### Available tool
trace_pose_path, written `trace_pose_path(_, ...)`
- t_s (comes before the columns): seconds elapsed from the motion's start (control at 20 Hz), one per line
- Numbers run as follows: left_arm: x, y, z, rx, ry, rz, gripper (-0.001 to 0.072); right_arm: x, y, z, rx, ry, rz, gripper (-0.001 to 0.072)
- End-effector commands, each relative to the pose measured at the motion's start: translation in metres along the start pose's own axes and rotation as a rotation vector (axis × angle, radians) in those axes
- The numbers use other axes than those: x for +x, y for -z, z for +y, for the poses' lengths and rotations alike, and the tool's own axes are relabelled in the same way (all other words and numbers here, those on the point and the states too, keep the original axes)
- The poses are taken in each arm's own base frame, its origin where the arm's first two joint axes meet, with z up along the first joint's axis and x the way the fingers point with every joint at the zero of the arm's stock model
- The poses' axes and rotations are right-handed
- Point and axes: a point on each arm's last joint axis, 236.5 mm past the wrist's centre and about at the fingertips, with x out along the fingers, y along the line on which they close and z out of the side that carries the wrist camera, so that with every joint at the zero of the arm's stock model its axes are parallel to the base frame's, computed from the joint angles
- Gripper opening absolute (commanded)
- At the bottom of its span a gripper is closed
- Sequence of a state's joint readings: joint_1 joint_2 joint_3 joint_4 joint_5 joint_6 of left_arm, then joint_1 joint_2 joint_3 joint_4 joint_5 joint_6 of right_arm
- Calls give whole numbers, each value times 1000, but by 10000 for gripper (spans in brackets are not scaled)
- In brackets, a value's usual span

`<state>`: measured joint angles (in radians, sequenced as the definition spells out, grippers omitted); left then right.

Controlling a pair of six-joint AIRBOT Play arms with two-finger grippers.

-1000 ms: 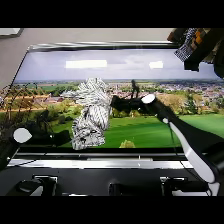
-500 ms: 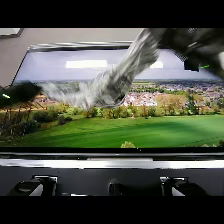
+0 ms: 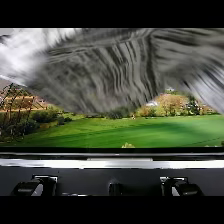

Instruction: Fold the clothes and pants, and hang the long-sleeved shirts on hangers.

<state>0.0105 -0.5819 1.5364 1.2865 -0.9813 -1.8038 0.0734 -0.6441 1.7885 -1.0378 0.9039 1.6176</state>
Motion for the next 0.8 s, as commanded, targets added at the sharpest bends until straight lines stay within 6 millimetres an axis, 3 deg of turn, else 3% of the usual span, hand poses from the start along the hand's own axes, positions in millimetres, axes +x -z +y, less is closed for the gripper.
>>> trace_pose_path(0.0,-49,-43,-15,52,12,-195,19,-49,-25,0,2,100,-89,31)
trace_pose_path(0.1,-45,-54,-16,42,25,-239,19,-39,-20,-7,14,110,-72,31)
trace_pose_path(0.2,-17,-46,-7,23,12,-191,19,-14,-4,-26,31,137,-9,31)
trace_pose_path(0.3,33,-25,9,14,-6,-92,19,21,24,-57,52,187,84,31)
trace_pose_path(0.4,97,5,32,19,-28,18,19,62,63,-101,65,263,199,31)
trace_pose_path(0.55,204,74,72,-61,-58,165,19,115,141,-188,39,427,396,31)
trace_pose_path(0.65,268,138,90,-52,-66,264,19,143,204,-238,42,500,530,32)
trace_pose_path(0.75,316,207,101,-22,-66,360,19,162,269,-286,34,568,657,32)
